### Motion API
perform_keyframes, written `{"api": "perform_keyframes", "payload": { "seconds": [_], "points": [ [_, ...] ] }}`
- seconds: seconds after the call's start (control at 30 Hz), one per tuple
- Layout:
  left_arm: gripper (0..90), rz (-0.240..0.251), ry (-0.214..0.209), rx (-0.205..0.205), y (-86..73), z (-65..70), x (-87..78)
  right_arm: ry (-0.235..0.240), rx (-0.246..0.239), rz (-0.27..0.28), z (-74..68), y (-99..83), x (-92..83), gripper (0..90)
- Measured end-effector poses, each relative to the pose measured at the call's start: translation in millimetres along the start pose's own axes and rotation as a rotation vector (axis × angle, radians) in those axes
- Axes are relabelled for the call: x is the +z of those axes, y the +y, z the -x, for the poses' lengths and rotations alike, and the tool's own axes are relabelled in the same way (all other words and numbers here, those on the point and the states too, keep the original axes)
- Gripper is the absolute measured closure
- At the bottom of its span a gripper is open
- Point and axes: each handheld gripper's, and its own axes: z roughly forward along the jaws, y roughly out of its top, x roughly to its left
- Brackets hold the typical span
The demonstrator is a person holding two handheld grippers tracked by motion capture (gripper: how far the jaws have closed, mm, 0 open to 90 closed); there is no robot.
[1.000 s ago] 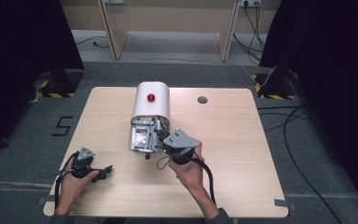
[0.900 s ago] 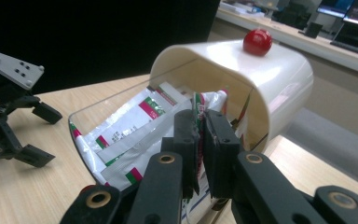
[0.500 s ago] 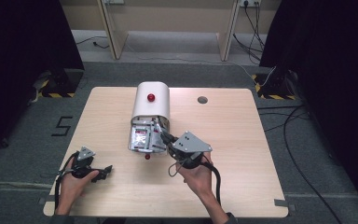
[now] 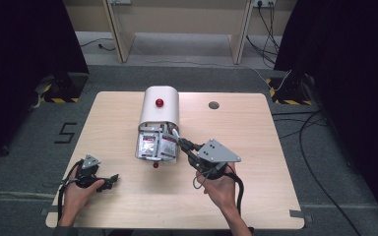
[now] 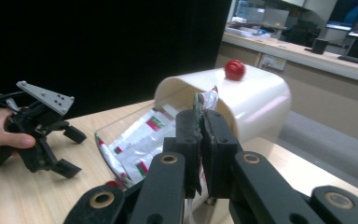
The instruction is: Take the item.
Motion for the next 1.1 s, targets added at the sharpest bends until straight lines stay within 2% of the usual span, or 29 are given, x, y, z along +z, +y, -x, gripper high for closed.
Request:
{"api": "perform_keyframes", "payload": {
  "seconds": [0.37,0.6,0.83,1.1],
  "points": [
    [0.0,0.0,0.0,0.0,0.0,0.0,0.0,-0.086,0.025,0.012,28.4,-12.3,-27.1,86.3],
    [0.0,-0.002,0.0,0.003,0.0,-0.1,-0.2,-0.135,0.078,0.021,44.6,-31.2,-42.6,86.3],
    [0.0,-0.002,0.0,0.003,0.0,-0.2,-0.1,-0.163,0.084,0.001,53.3,-40.9,-44.8,86.3],
    [0.0,-0.003,-0.001,0.003,0.1,-0.3,-0.1,-0.18,0.082,-0.029,59.7,-50.8,-39.3,86.3]
  ]
}}
